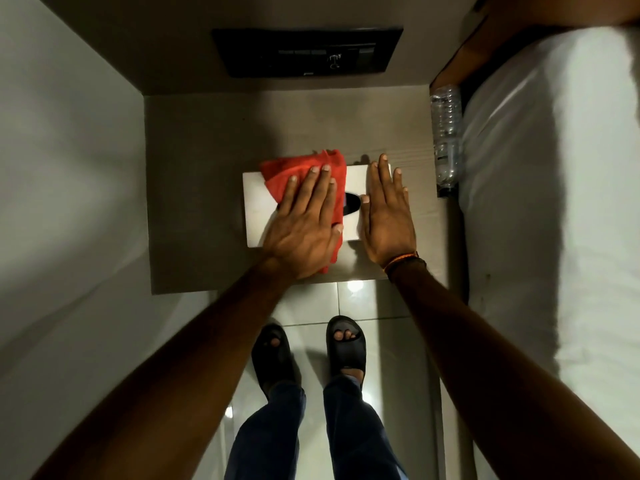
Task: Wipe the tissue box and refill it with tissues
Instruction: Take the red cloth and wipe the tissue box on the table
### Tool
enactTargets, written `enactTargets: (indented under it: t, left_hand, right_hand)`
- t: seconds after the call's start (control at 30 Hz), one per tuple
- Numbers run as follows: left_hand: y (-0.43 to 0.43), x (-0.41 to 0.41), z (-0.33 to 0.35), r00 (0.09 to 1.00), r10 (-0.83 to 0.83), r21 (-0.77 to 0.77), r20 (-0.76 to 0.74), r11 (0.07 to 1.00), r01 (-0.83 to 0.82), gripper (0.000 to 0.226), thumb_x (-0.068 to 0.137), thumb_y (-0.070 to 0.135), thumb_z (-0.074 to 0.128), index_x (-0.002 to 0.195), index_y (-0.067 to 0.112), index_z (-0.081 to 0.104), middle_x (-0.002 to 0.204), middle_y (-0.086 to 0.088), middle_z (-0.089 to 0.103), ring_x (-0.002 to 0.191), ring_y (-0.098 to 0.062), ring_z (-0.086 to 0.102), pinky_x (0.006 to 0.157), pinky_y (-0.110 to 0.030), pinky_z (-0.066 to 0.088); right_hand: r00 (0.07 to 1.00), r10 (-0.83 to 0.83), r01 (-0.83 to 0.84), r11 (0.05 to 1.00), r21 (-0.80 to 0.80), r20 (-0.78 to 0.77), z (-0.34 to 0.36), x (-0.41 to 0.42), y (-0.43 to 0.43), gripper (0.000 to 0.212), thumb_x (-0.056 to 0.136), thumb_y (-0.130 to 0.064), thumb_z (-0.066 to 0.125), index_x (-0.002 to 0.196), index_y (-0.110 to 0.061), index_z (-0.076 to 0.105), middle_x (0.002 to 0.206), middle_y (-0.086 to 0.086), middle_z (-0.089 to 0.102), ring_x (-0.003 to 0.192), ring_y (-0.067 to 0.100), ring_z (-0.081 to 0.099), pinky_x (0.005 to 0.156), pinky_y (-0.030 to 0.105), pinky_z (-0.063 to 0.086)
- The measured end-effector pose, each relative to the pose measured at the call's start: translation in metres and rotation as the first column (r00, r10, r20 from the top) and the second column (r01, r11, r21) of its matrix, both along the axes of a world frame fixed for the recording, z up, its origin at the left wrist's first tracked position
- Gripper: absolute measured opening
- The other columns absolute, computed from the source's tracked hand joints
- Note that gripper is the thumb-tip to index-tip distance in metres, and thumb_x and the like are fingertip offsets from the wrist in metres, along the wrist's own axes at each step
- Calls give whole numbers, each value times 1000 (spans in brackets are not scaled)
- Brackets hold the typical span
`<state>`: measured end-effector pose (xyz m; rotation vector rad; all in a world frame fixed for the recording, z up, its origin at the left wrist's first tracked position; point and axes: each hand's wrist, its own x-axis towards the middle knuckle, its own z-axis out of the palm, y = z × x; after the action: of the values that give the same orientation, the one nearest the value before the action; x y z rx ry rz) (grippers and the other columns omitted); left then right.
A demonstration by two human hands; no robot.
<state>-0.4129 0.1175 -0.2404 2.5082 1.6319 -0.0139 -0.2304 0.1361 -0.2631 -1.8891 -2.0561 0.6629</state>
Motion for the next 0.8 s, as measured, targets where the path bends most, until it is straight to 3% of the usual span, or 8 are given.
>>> enactTargets:
  t: [0.17, 0.3, 0.43, 0.57, 0.7, 0.8]
  left_hand:
    - [0, -23, 0, 999, -26, 13, -40, 1000, 26, 72, 107, 43, 19, 159, -3, -1, 168, -26, 1, 158, -40, 0, 126, -52, 13]
    - [1, -55, 2, 998, -38, 25, -48, 999, 39, 70, 109, 37, 24, 157, -9, 5, 166, -30, 5, 156, -44, 6, 125, -53, 18]
    - [-4, -89, 5, 993, -14, 88, -114, 996, 24, 66, 108, 34, 30, 153, -13, 23, 162, -33, 22, 153, -48, 18, 126, -56, 19]
    - [-6, -95, 3, 994, 7, 33, -107, 999, -4, 67, 108, 34, 26, 154, -13, 18, 164, -33, 15, 154, -51, 11, 124, -59, 17]
    - [-9, -67, -5, 999, 42, 88, -32, 995, -39, 65, 107, 34, 30, 155, -10, 22, 163, -30, 22, 152, -50, 18, 121, -60, 24]
    - [-7, -39, -4, 997, 66, 77, 43, 995, -69, 69, 106, 38, 32, 158, -5, 19, 166, -26, 18, 155, -44, 15, 123, -57, 21]
  right_hand:
    - [1000, -3, 3, 1000, 8, -12, 1, 0, 0, 56, 109, -26, 32, 161, -7, 24, 170, 14, 16, 156, 40, 13, 123, 57, 23]
    - [1000, 0, 0, 1000, -13, -1, 4, 0, 1, 57, 109, -27, 30, 162, -8, 22, 171, 12, 14, 157, 39, 11, 124, 58, 23]
    - [1000, 5, -5, 1000, -24, -6, 5, -1, 0, 58, 108, -31, 26, 162, -10, 19, 171, 10, 11, 157, 39, 9, 125, 57, 19]
    - [1000, -3, 3, 1000, -16, -1, 3, 0, 0, 57, 109, -28, 29, 163, -10, 19, 172, 11, 11, 157, 38, 9, 125, 58, 19]
    - [1000, -9, 9, 1000, -10, 7, 3, -1, 0, 57, 109, -28, 29, 162, -10, 21, 171, 11, 12, 157, 39, 10, 125, 57, 19]
    - [1000, -16, 16, 1000, -4, 9, 2, -1, 0, 57, 109, -28, 29, 162, -11, 22, 171, 10, 13, 157, 38, 11, 125, 57, 20]
